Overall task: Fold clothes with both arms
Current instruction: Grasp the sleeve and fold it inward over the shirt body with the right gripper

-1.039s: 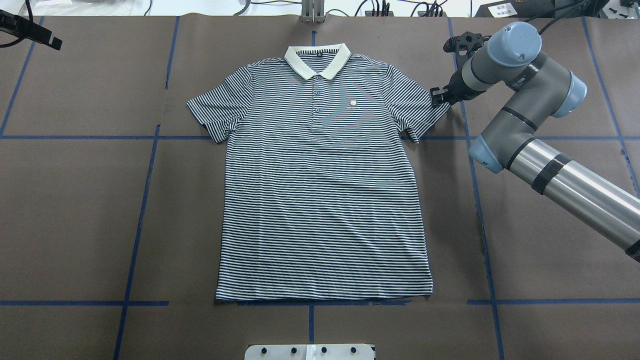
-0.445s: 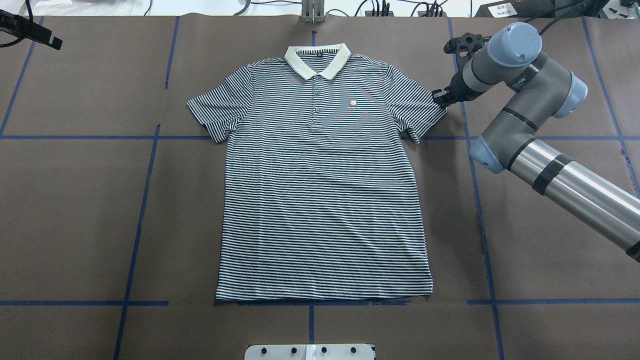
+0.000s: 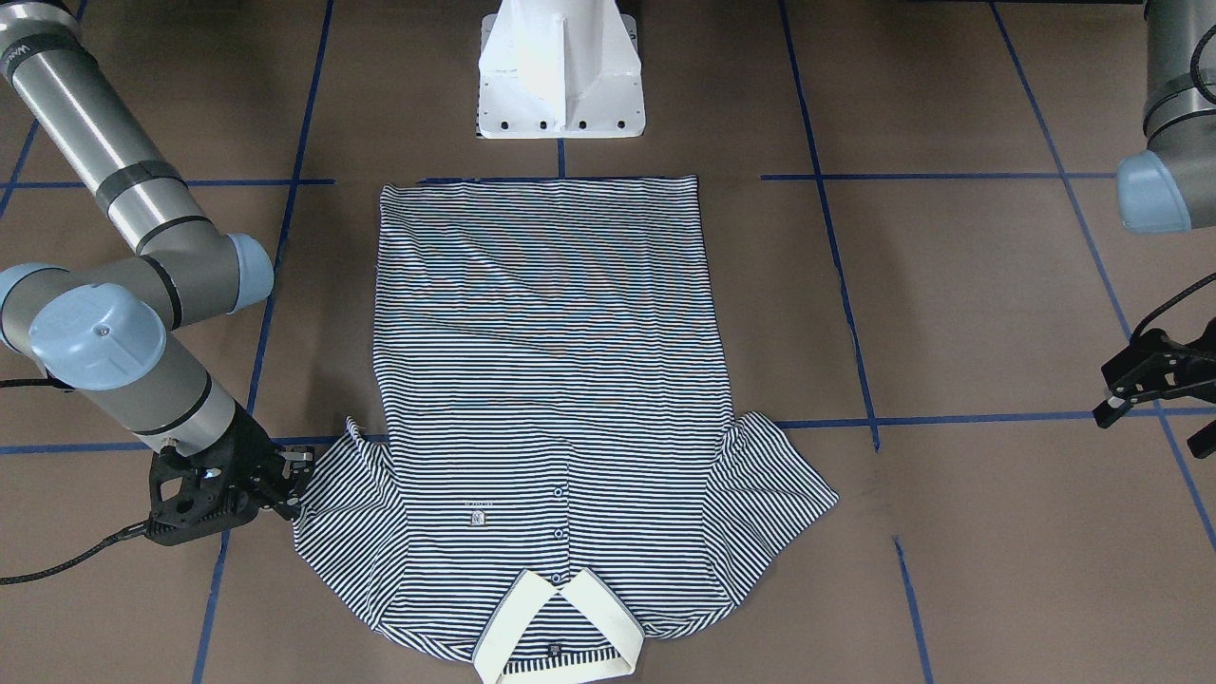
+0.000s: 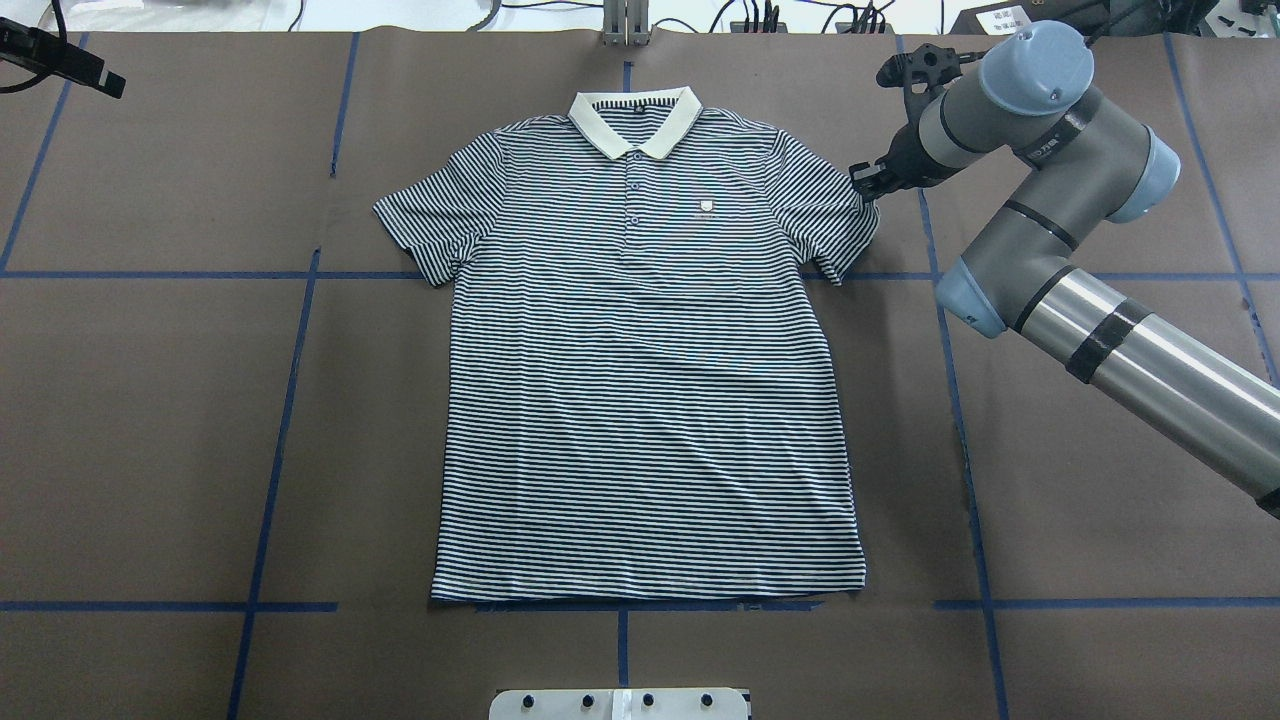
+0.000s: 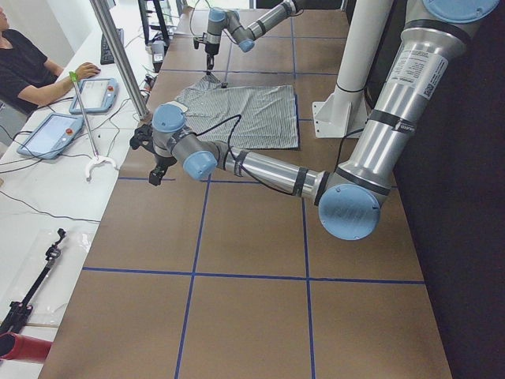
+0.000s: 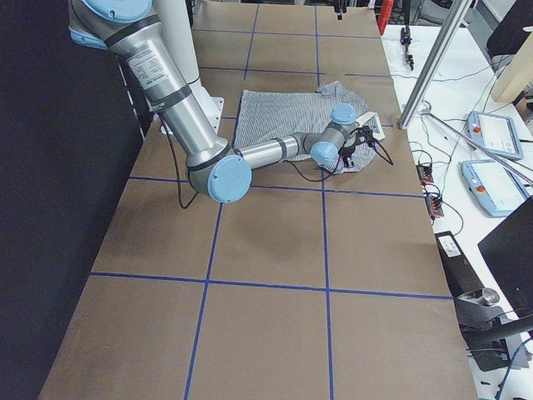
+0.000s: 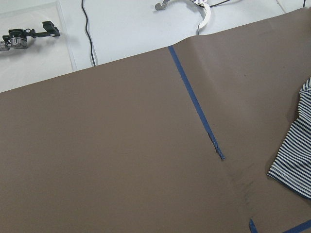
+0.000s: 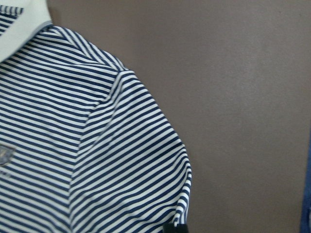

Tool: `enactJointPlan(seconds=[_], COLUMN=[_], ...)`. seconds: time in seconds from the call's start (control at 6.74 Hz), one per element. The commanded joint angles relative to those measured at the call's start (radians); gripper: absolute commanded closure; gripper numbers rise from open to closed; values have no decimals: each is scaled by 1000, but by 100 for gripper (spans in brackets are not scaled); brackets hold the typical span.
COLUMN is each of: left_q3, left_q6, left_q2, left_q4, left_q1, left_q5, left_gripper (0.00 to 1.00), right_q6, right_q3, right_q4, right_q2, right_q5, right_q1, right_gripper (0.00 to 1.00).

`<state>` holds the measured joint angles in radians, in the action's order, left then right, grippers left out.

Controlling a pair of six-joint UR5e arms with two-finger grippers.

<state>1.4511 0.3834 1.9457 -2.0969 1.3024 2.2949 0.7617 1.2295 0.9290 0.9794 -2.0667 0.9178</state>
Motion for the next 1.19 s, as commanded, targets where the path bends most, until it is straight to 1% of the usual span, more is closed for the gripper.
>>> enactJointPlan(seconds=[0.0,0.15,0.3,0.59,0.74,0.89,1.04], left_q3=[3,6,6,6,6,6,6], left_q6=[0,0,0,0,0,2,3], left_q2=[1,-1,-2,-2,-2,1,5], left_q4=[0,0,0,0,0,0,0], left_q1=[2,2,2,3,3,2,2], left_q5=[0,0,0,1,1,0,0], left_gripper=[0,0,0,0,0,0,0], right_q6=[11,15,40,44,44,45,45], right_q3=[64,53,15,-268,-342,-381,-381], right_q4=[2,8,8,7,7,7,-2], right_q2=[-13,-49,-89,-336,-388,-412,-410], right_q5=[-30,-26,-3,84,121,190,230], right_q1=[-11,-23,-27,-53,-63,-101,-126], right_gripper=[100,100,100,100,100,100,1])
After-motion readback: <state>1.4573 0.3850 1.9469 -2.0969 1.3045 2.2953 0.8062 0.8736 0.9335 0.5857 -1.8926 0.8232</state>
